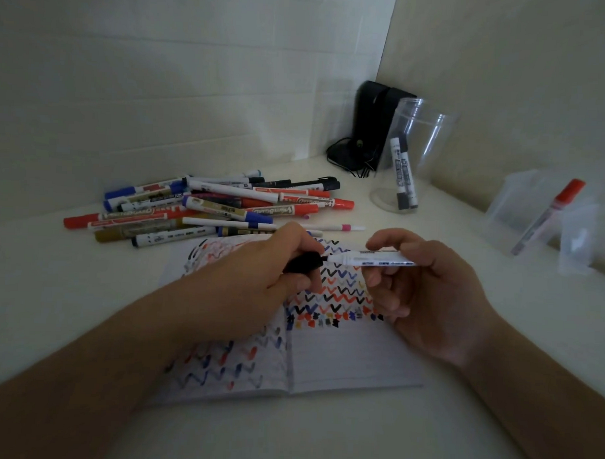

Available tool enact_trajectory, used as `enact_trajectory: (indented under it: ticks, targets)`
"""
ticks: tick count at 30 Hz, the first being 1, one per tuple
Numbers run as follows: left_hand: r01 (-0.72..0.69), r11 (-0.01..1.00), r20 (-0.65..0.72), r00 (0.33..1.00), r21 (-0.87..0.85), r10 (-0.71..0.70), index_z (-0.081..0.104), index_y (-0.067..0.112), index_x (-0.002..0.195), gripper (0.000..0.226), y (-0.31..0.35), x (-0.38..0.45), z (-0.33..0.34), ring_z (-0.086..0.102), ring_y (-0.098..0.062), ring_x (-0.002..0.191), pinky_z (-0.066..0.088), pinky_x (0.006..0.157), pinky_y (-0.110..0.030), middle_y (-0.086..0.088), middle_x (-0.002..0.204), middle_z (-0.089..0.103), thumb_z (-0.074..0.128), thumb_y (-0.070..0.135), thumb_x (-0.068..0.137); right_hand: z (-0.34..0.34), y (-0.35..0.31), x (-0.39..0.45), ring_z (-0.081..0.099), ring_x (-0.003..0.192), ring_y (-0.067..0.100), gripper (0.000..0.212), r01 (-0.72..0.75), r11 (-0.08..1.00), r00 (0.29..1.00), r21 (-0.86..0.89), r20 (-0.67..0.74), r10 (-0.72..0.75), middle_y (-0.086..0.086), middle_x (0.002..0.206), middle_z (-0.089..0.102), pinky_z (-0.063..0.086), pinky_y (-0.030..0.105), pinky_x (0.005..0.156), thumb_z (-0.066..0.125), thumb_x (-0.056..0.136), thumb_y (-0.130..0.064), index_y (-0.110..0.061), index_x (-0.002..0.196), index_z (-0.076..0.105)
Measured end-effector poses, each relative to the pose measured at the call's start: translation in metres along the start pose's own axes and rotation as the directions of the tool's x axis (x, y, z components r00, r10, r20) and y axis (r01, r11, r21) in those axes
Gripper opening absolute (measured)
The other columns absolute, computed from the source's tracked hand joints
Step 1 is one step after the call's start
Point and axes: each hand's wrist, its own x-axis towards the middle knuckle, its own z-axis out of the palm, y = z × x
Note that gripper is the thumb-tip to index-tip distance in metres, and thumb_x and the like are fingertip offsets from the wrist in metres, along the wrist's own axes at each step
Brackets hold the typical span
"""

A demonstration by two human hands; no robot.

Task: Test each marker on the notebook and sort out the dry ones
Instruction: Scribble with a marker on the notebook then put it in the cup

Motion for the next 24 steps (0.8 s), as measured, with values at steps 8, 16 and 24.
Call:
enact_trajectory:
  ticks: [8,16,24]
  targets:
    - [-0.021,0.999,-0.002,1.000,0.044,0.021,0.048,0.053,0.122,0.030,0.002,0.001,0.000,0.060,0.002,0.102,0.052,0.087,-0.023,0.035,0.111,0.061,0.048,0.026,0.107,0.009,0.002,-0.001,0.045,0.048,0.019,0.006,0.010,0.987,0.992,-0.158,-0.120,-0.029,0.016,0.071,0.064,0.034,0.022,0.041,0.063,0.085,-0.013,-0.009,0.087,0.066]
    - [-0.071,0.993,-0.082,0.994,0.093,0.079,0.050,0.045,0.115,0.022,0.001,0.002,0.007,0.058,-0.005,0.091,0.047,0.074,-0.022,0.024,0.098,0.063,0.040,0.026,0.109,0.014,0.000,-0.005,0.056,0.058,0.018,0.014,0.066,0.981,0.986,-0.185,-0.138,-0.093,0.015,0.075,0.068,0.042,0.023,0.048,0.065,0.093,-0.018,-0.009,0.084,0.069]
    - [-0.070,0.983,-0.052,0.995,0.168,0.080,0.046,0.039,0.135,0.030,0.010,0.004,0.016,0.053,-0.007,0.082,0.042,0.074,-0.015,0.012,0.090,0.057,0.033,0.026,0.110,0.010,-0.003,-0.010,0.059,0.063,0.020,0.023,0.052,0.983,0.994,-0.175,-0.085,-0.068,0.014,0.074,0.068,0.044,0.024,0.051,0.079,0.084,-0.030,-0.010,0.081,0.070]
